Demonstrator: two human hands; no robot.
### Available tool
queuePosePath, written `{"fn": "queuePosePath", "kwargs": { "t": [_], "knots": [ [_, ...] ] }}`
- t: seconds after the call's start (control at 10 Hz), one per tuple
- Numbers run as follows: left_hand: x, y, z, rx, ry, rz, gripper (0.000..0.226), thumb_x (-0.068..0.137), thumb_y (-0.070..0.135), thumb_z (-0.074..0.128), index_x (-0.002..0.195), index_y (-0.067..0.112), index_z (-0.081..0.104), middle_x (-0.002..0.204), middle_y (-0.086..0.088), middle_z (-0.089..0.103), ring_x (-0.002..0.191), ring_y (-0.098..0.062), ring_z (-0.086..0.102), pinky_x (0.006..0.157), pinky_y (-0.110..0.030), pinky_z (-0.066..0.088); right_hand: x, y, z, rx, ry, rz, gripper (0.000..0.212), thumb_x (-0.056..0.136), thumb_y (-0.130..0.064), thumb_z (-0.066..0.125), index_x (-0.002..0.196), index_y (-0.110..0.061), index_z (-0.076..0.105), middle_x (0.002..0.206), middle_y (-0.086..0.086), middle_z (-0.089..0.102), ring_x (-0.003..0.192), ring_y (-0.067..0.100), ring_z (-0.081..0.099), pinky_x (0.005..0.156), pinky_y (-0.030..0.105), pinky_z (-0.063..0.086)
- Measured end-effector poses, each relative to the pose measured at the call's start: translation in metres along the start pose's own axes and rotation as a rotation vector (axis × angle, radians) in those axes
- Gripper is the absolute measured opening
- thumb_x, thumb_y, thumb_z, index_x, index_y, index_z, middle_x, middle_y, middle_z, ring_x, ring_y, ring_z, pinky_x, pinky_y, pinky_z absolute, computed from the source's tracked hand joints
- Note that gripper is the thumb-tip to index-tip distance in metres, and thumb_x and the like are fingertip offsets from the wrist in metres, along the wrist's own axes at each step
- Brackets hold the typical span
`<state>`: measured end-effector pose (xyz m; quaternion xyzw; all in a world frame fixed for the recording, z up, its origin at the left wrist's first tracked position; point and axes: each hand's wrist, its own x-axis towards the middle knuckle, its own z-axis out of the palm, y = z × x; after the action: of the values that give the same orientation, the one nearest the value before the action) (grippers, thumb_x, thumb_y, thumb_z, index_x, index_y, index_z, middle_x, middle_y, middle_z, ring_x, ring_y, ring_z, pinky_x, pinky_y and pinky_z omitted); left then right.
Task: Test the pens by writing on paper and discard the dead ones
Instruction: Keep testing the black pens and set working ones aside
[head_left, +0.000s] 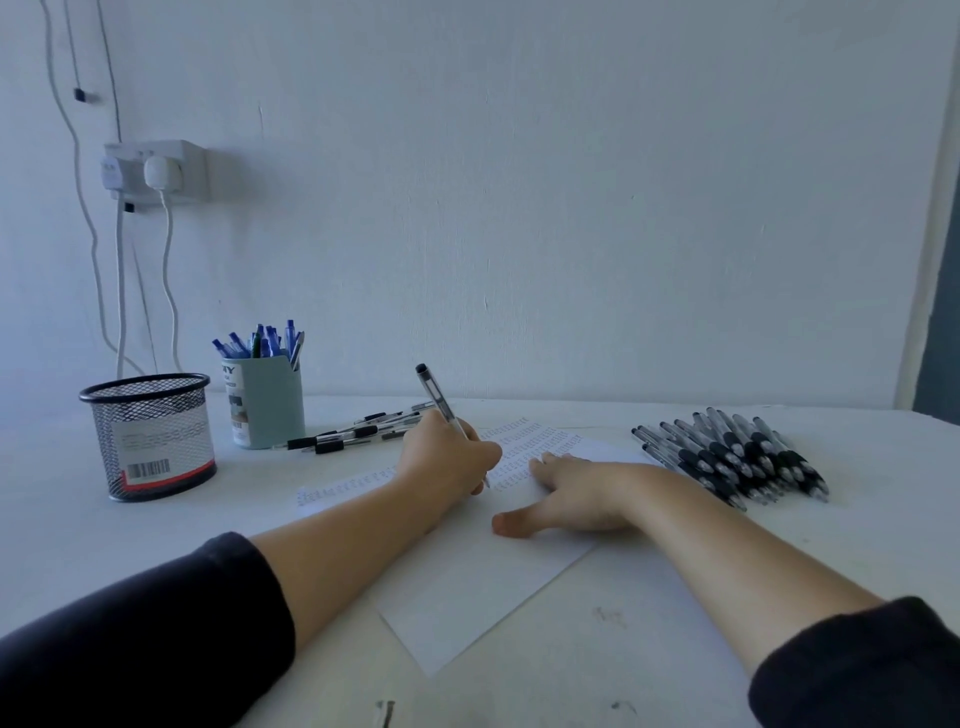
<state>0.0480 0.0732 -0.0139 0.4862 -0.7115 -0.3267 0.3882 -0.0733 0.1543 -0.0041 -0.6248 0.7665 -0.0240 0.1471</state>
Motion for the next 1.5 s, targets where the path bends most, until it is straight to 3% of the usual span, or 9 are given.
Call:
{"fn": "queuePosePath", "kwargs": {
  "t": [0.2, 0.5, 0.7, 1.5],
  "knots": [
    [0.0002, -0.0006, 0.0015, 0.012, -0.004, 0.02, 0.008, 0.07, 0.008, 0.056, 0.063, 0.009, 0.058, 0.043, -0.001, 0.057, 0.045, -0.014, 0.05, 0.049, -0.019, 0.039, -0.0014, -0.0003, -0.0002, -0.002, -0.003, 0.0, 0.102, 0.079, -0.074, 0.047, 0.153, -0.022, 0.0, 0.16, -0.005, -0.007, 0.148, 0.012, -0.004, 0.119, 0.041, 0.005],
    [-0.0013, -0.0011, 0.001, 0.009, 0.007, 0.04, 0.009, 0.07, 0.009, 0.056, 0.061, 0.009, 0.058, 0.043, -0.001, 0.056, 0.034, -0.006, 0.043, 0.041, -0.013, 0.031, -0.0018, -0.001, -0.0006, 0.002, -0.006, -0.002, 0.102, 0.08, -0.073, 0.047, 0.153, -0.021, 0.0, 0.16, -0.004, -0.007, 0.148, 0.012, -0.004, 0.119, 0.04, 0.005],
    [-0.0007, -0.0006, 0.0017, -0.002, 0.014, 0.027, 0.008, 0.071, 0.008, 0.056, 0.063, 0.01, 0.058, 0.043, 0.0, 0.056, 0.043, -0.012, 0.049, 0.046, -0.017, 0.035, -0.0022, -0.0015, -0.0007, 0.002, -0.004, -0.002, 0.102, 0.079, -0.074, 0.047, 0.153, -0.021, 0.0, 0.161, -0.004, -0.007, 0.148, 0.012, -0.004, 0.119, 0.04, 0.005],
    [-0.0048, 0.0009, 0.002, 0.043, -0.008, 0.062, 0.011, 0.072, 0.01, 0.057, 0.061, 0.01, 0.058, 0.045, -0.001, 0.057, 0.038, -0.008, 0.045, 0.043, -0.015, 0.035, -0.004, -0.002, -0.0014, 0.008, -0.007, -0.006, 0.101, 0.08, -0.073, 0.047, 0.153, -0.021, 0.001, 0.161, -0.004, -0.007, 0.148, 0.012, -0.004, 0.119, 0.038, 0.006]
  ]
}}
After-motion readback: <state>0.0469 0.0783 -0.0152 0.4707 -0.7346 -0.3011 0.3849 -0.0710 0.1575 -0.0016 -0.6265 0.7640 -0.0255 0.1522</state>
